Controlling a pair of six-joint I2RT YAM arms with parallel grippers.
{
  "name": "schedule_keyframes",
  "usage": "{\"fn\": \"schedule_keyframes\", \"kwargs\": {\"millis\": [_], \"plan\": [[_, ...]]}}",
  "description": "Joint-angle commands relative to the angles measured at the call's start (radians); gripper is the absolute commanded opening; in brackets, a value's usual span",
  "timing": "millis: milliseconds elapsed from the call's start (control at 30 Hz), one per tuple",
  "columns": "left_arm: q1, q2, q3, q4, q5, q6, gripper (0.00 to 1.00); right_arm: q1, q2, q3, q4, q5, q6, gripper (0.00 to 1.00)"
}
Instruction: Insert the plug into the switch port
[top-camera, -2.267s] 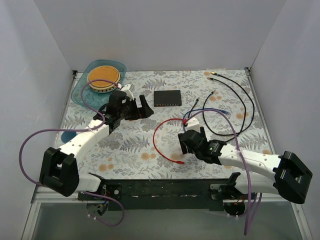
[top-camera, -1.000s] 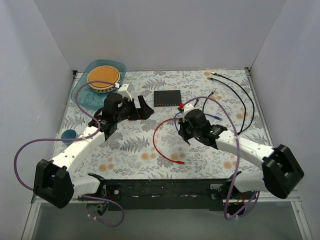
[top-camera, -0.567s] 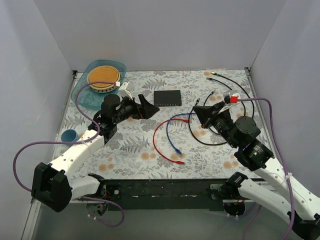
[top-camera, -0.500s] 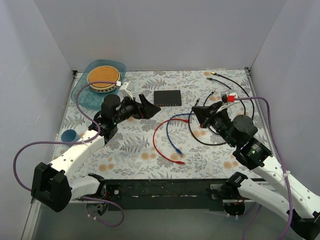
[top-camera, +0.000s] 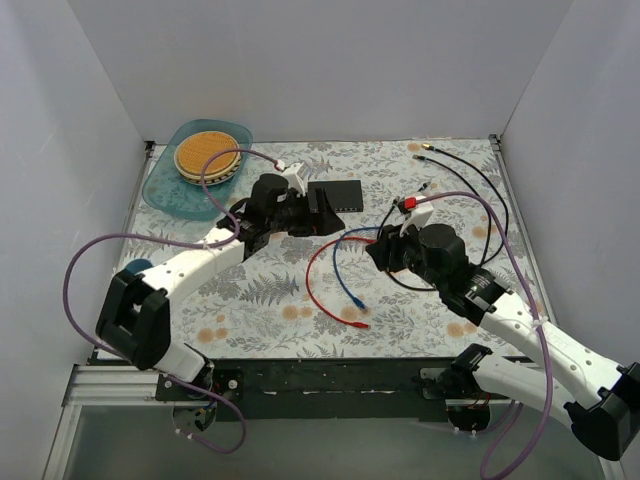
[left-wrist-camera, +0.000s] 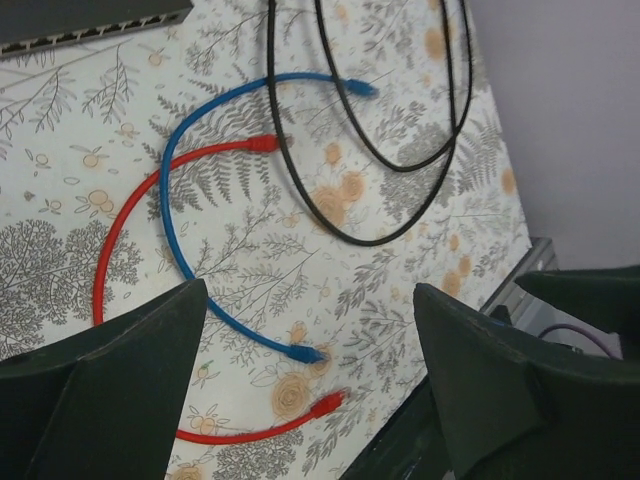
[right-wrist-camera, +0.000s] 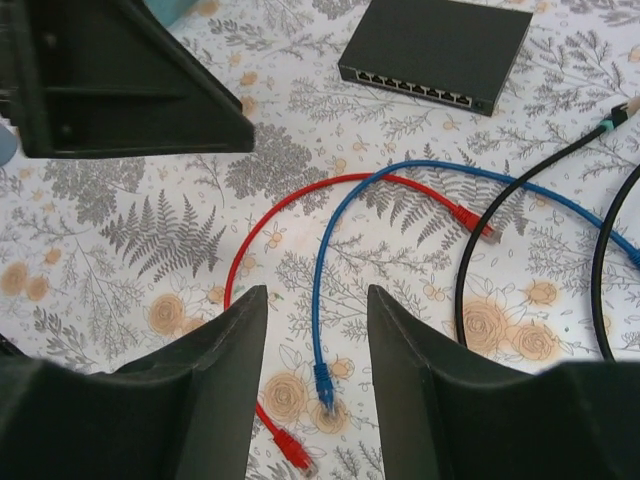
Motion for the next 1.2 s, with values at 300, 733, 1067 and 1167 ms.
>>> {"fn": "schedule_keyframes", "kwargs": {"millis": [300, 733, 1067, 1167], "plan": [[-0.152, 0.311, 0.242, -0.306, -0.287, 0.045, 0.66, -0.030, 0.018, -0.089, -0.058, 0.072, 0.079, 0.53], [-0.213, 0.498, 0.269, -0.293, -0.488, 0.039, 0.42, -0.186, 0.124, -0.083, -0.027, -0.124, 0.082, 0.53], [-0.247, 0.489, 0.230, -0.270, -0.602, 0.013, 0.00, -0.229, 0.168, -0.124, 0.083, -0.274, 0.113, 0.55], [-0.250, 0.391, 0.165, -0.233, -0.602, -0.010, 0.00, -0.263, 0.200, -0.122, 0.183, -0.394, 0.150, 0.66]]}}
